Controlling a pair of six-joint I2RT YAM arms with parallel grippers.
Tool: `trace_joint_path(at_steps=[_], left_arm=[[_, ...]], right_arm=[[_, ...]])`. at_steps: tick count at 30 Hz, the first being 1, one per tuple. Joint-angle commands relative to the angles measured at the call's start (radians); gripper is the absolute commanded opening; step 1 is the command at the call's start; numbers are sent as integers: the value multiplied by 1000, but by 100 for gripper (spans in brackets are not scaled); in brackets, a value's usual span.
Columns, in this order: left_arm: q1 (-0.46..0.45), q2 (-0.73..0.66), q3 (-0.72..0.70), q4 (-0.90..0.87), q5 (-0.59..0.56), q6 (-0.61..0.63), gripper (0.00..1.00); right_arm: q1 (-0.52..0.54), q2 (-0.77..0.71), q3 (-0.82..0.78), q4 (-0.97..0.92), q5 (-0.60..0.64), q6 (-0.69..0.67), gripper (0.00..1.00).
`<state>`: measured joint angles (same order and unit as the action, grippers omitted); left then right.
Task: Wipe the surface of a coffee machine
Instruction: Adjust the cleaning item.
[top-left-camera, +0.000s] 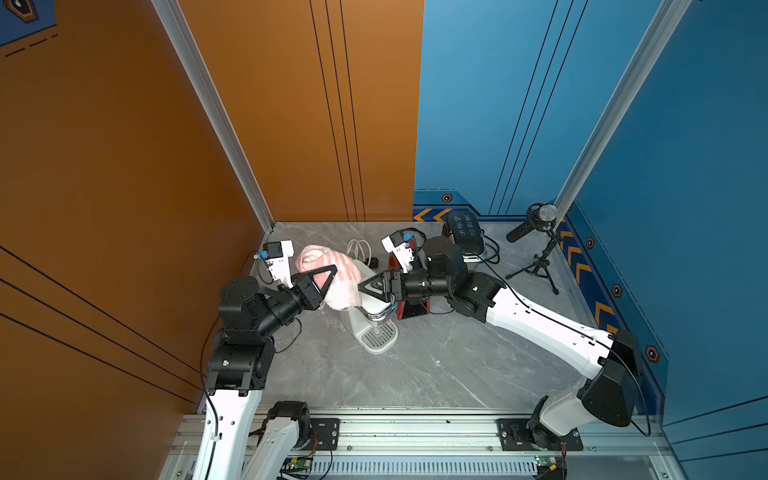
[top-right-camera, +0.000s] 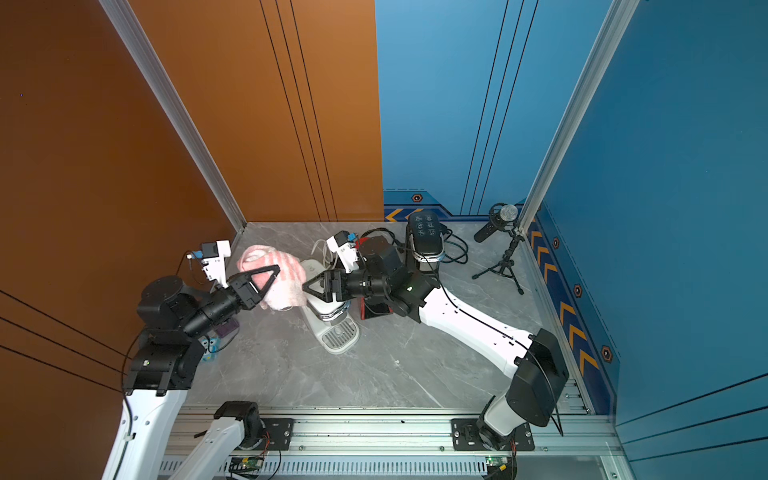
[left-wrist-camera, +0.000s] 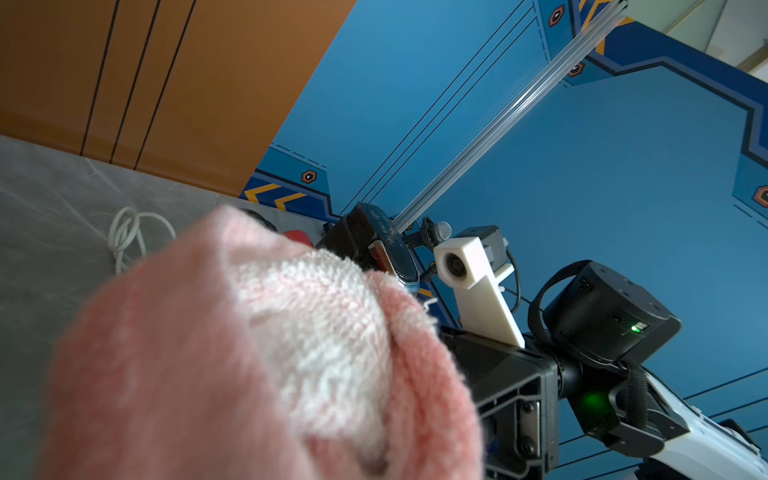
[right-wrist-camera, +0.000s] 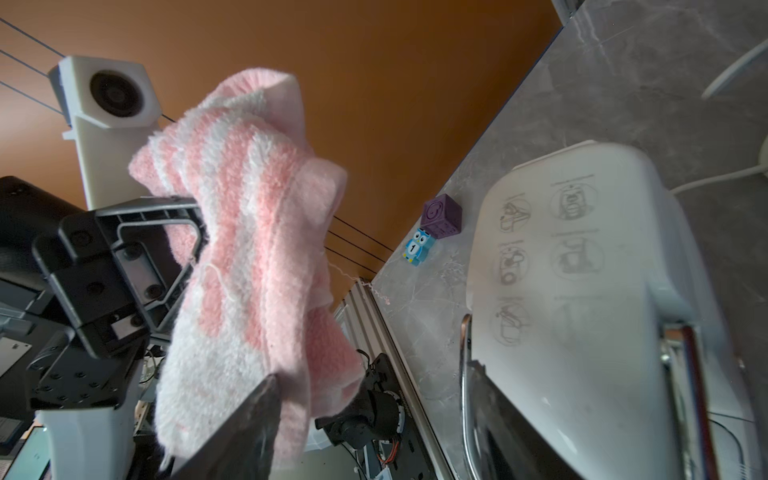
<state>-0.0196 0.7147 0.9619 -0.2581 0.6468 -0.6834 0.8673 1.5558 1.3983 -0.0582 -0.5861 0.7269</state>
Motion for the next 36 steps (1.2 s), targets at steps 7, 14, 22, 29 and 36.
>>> trace_joint_path(at_steps=[7,14,22,29,36], left_arm=[[-9,85,-84,348,113,-156,0],[-52,88,-109,386,109,-178,0],[-80,87,-133,393,104,-192,0],[-212,88,-192,415,30,-202,0],[-265,40,-291,415,-6,-209,27]], right_arm=[[-9,-32,-73,308,-99,188,75],[-19,29,-42,422,-127,291,71],[5,92,31,452,-141,318,51],[9,107,29,509,-148,350,12],[-1,55,-35,481,-98,323,0]])
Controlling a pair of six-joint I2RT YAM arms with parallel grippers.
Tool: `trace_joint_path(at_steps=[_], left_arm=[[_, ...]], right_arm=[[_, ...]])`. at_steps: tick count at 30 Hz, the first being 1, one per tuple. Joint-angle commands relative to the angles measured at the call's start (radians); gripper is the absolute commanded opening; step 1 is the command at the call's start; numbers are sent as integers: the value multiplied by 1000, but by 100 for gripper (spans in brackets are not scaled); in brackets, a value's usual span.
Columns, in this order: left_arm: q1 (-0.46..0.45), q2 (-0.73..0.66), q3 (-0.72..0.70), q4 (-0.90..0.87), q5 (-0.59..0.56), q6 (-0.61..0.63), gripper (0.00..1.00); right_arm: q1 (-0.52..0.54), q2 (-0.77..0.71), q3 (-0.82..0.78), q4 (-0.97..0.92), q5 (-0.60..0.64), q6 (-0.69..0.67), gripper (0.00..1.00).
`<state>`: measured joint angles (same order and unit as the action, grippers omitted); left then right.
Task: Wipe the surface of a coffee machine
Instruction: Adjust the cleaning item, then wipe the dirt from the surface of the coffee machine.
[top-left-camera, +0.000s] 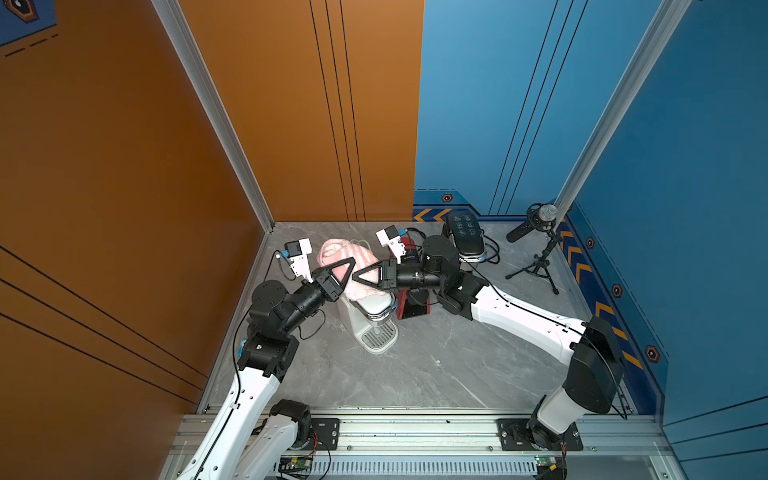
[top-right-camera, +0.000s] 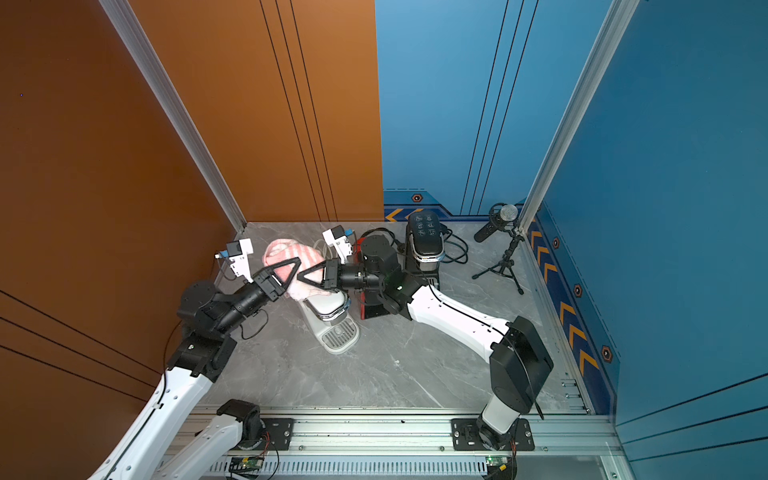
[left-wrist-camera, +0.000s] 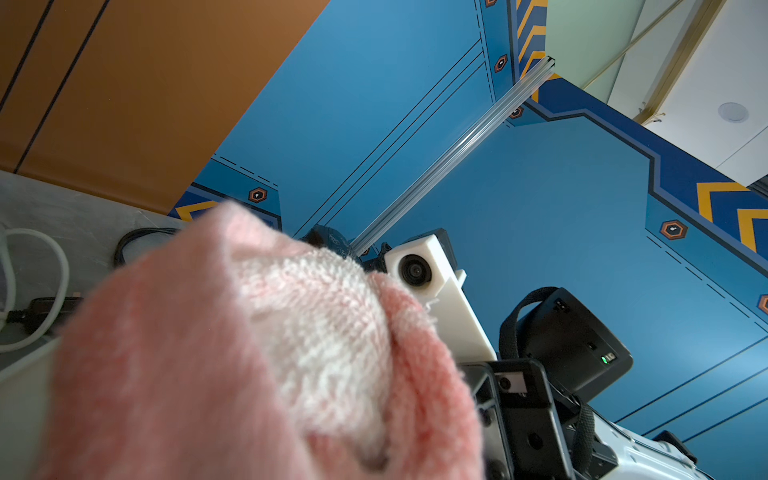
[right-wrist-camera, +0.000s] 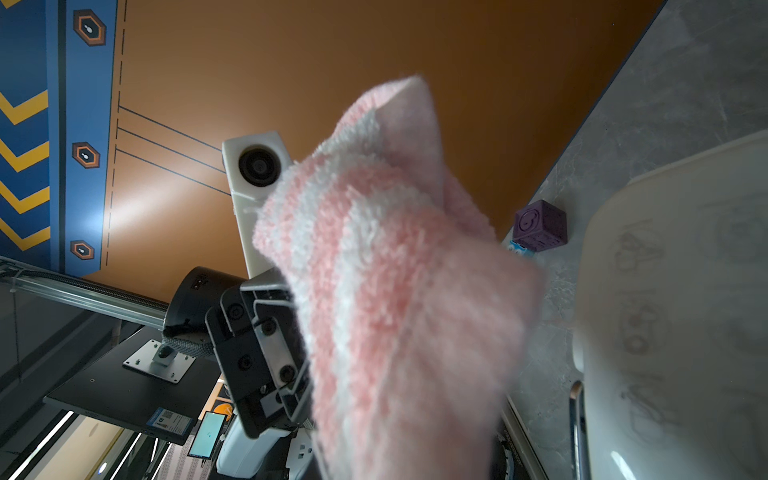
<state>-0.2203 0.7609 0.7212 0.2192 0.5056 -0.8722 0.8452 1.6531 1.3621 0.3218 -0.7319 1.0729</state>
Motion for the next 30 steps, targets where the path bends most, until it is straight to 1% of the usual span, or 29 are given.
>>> trace_joint_path(at_steps=[1,3,4,5,7,9,11,13,14,16,18,20,21,25,27,30], left_arm=[[-59,-15,-53,-73,134,-16,40],[-49,-30,-23,-149,109,16,63],[-45,-34,13,-215,90,54,70],[-45,-32,47,-276,67,93,75],[-44,-14,133,-396,20,177,85],[-47,15,203,-523,-44,236,97],[-52,47,250,-582,-70,301,99],[-59,79,285,-645,-139,346,99],[-66,95,296,-668,-168,370,98],[-86,138,333,-738,-269,408,93],[-119,175,344,-781,-367,438,91],[-162,206,349,-805,-468,471,90],[-191,223,353,-823,-536,485,90],[-289,260,360,-854,-764,535,90],[-293,265,351,-854,-815,529,90],[-305,265,342,-859,-877,529,90]], right_arm=[[21,-56,-7,61,61,-48,0],[28,-105,-29,-71,121,-137,0],[35,-142,-49,-137,167,-192,0],[45,-176,-71,-203,220,-236,0],[64,-273,-128,-328,355,-333,0],[89,-363,-187,-438,481,-402,0],[120,-450,-257,-523,582,-431,0],[165,-531,-339,-592,710,-435,0],[184,-558,-372,-613,757,-427,0],[218,-605,-437,-638,832,-400,0],[253,-624,-483,-630,890,-385,0],[285,-616,-507,-601,923,-378,0],[302,-606,-514,-580,938,-381,0],[315,-517,-504,-517,917,-381,0],[315,-467,-490,-491,890,-392,0],[319,-409,-470,-473,881,-399,0]])
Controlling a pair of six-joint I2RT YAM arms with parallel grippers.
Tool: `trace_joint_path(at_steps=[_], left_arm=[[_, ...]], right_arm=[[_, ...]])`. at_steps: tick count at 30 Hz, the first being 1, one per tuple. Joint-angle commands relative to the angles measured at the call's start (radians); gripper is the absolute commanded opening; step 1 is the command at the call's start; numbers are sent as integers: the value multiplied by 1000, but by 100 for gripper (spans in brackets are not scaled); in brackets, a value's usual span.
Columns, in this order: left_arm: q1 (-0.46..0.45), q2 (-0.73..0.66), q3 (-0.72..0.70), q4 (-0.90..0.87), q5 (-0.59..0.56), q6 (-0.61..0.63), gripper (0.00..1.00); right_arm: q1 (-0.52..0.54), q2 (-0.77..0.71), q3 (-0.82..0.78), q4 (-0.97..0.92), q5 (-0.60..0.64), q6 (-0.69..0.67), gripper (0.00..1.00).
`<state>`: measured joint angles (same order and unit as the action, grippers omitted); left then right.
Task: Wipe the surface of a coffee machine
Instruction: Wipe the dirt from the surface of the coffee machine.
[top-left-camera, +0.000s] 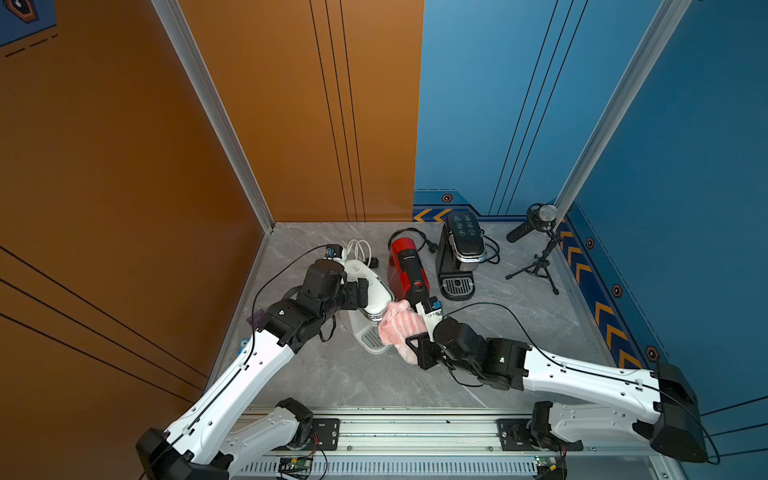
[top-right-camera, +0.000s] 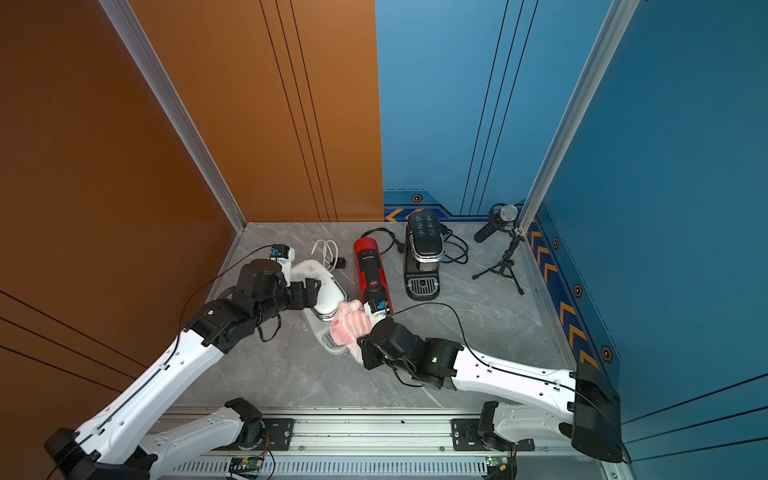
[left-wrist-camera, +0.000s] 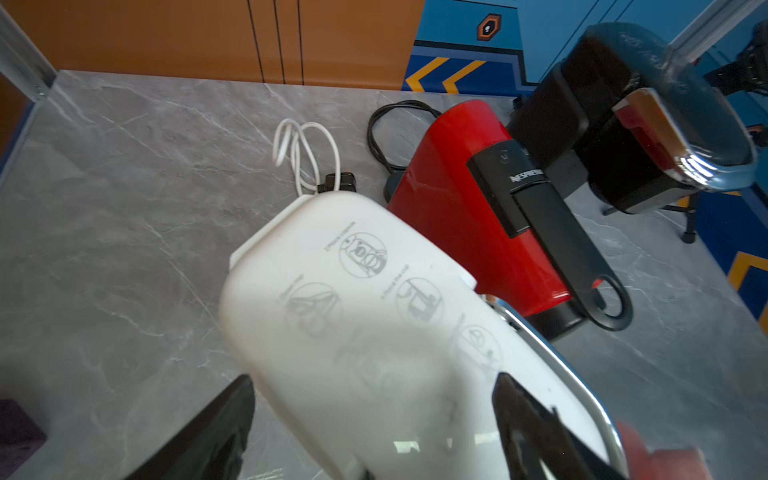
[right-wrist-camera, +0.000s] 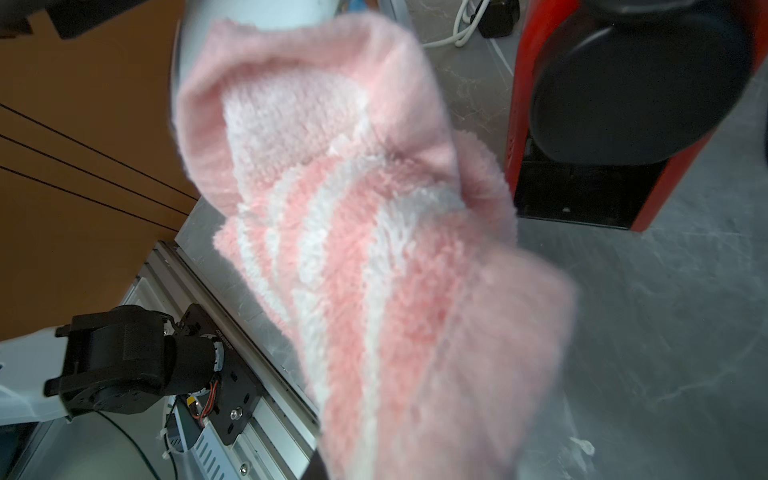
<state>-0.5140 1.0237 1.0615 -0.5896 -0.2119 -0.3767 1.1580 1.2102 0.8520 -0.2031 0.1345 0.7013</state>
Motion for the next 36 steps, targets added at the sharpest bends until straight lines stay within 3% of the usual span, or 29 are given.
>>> trace_joint_path(at_steps=[1,10,20,24,36], left_arm=[[-14,5,-1,-54,-167,32,90],[-56,80,-7,-101,-216,28,87],[-62,81,-127,-102,-184,-82,83],[-64,65,-157,-101,-183,-105,83],[-16,40,-190,-100,-152,-124,85]], right_arm=[[7,47,41,57,17,-31,0],[9,91,80,62,1,-60,0],[68,131,122,113,-57,-62,0],[41,172,69,215,-160,14,0],[-85,67,37,76,-107,7,0]])
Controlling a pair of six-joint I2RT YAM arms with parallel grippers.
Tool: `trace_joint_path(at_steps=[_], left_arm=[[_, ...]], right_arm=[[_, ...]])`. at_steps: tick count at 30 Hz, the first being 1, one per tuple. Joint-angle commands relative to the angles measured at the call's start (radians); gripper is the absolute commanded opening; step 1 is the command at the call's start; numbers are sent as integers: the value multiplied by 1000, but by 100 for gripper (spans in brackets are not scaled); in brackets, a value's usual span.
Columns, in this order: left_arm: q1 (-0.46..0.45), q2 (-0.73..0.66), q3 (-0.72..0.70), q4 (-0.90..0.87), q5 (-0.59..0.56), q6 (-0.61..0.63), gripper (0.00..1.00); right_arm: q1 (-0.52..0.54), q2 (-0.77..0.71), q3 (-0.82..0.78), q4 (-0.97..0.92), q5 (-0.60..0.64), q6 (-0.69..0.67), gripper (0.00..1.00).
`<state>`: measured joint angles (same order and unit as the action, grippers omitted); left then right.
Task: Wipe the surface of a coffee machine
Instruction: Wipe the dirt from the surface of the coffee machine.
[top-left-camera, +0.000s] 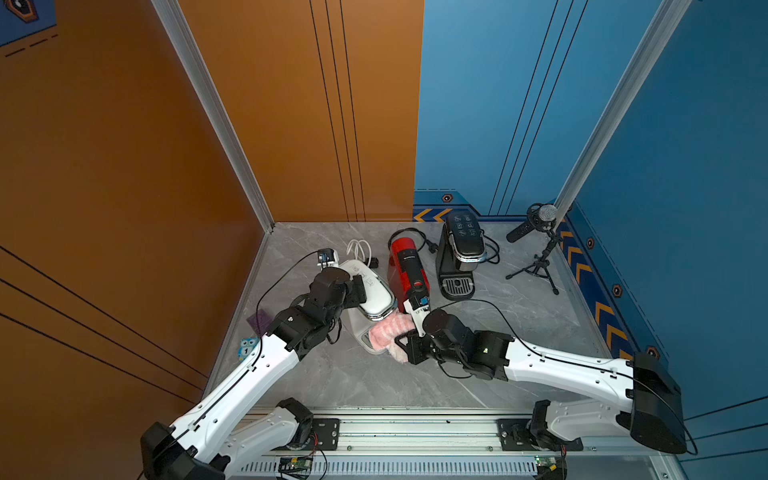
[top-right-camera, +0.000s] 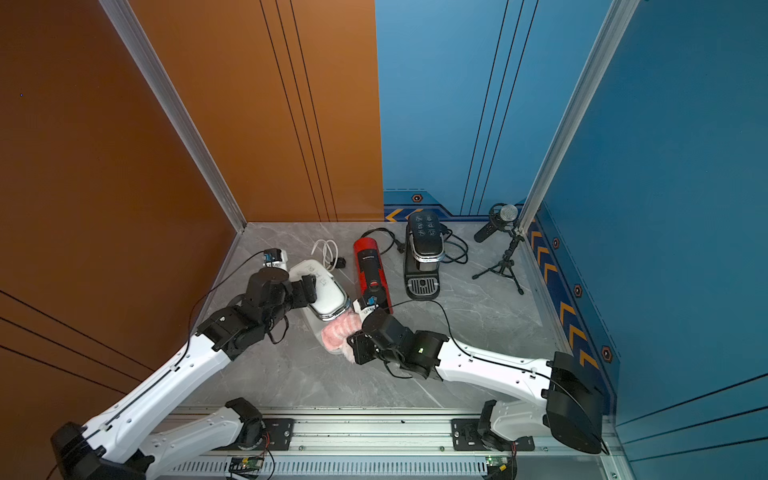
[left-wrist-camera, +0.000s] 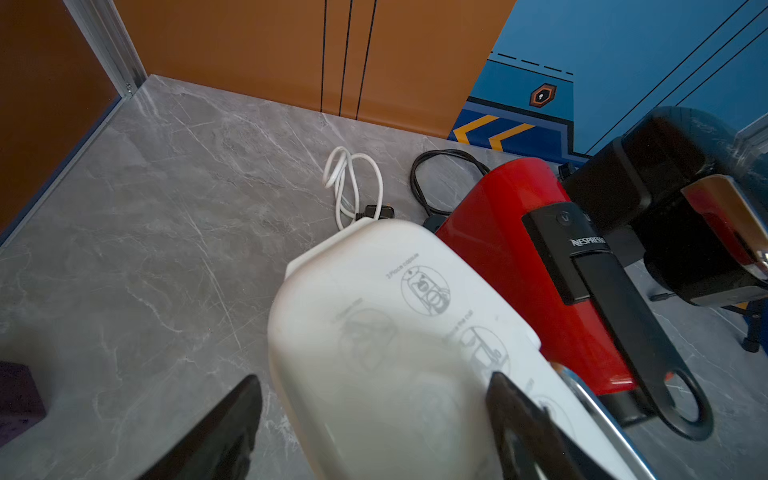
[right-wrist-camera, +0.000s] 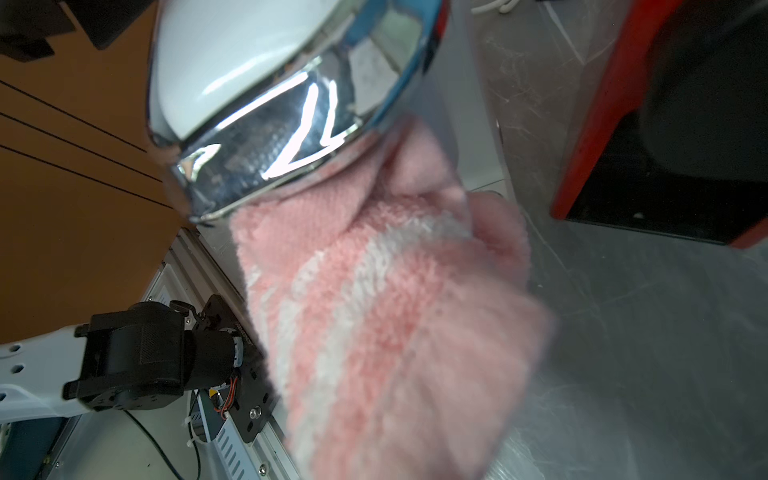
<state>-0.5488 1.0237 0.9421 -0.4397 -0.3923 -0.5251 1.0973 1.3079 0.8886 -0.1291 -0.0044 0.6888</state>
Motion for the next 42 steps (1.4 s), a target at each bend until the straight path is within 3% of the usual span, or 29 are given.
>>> trace_joint_path(at_steps=[1,8,20,25,34,42], left_arm=[[22,39,-71,-251,32,23,85],[32,29,-84,-251,60,15,85],[31,45,-83,-249,89,2,84],[26,44,-81,-248,88,2,84],[30,46,-85,-248,82,2,84],[32,34,-88,-248,91,3,84]], right_arm=[[-36,-32,2,-18,37,18,0],[-98,-39,32,-55,43,-22,0],[85,53,87,55,-24,-19,0],[105,106,112,85,-86,-61,0],[-15,65,74,-39,0,-45,0],[-99,60,-69,49,-7,5,0]])
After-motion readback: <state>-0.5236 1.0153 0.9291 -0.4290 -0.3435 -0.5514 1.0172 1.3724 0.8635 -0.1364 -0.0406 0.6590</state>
